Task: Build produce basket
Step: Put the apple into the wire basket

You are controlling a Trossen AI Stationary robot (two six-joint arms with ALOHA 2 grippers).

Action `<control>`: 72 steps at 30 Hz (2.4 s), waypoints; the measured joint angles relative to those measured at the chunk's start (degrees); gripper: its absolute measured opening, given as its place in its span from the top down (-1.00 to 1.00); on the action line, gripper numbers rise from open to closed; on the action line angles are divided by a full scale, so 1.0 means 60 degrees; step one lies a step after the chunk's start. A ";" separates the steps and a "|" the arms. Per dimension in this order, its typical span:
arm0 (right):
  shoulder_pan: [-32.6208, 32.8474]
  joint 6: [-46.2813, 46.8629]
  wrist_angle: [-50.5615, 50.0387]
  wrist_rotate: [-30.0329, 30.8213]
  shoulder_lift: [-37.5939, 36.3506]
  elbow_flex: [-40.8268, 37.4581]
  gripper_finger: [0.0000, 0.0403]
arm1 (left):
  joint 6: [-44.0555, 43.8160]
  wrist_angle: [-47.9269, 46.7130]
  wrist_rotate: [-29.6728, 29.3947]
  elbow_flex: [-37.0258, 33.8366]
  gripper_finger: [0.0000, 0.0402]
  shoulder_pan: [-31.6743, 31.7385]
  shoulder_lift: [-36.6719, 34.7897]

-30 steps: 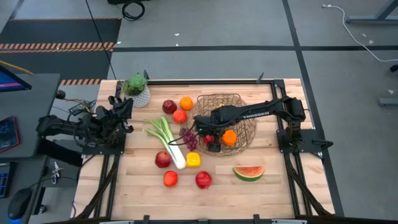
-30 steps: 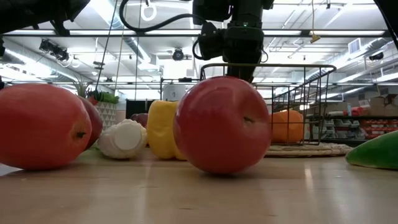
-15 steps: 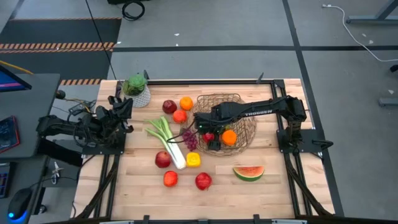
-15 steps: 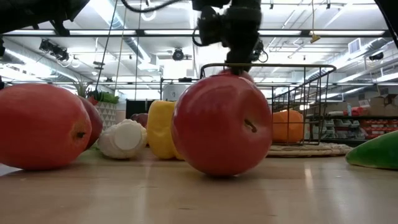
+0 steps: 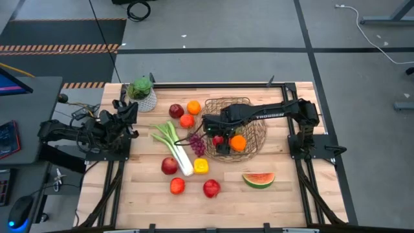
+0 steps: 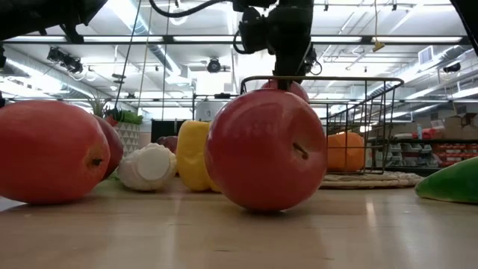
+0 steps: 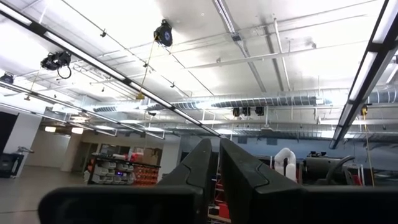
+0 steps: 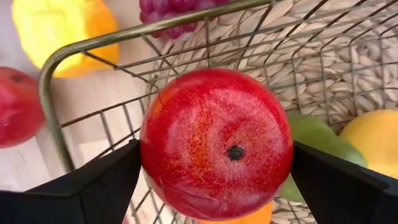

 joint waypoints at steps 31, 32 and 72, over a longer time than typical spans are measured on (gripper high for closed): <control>-0.0124 -0.1368 0.0381 0.0695 0.0011 -0.0120 -0.99 | -0.0006 -0.0253 0.0000 0.0000 0.80 0.0000 0.0001; -0.0131 -0.1533 0.0375 0.0736 0.0009 -0.0120 -0.99 | 0.0030 -0.0423 0.0000 0.0003 0.80 0.0000 0.0004; 0.1227 -0.2132 0.4445 0.2769 -0.4437 -0.4015 -0.99 | -0.4294 -0.6485 0.1609 0.5849 0.80 0.0495 0.8739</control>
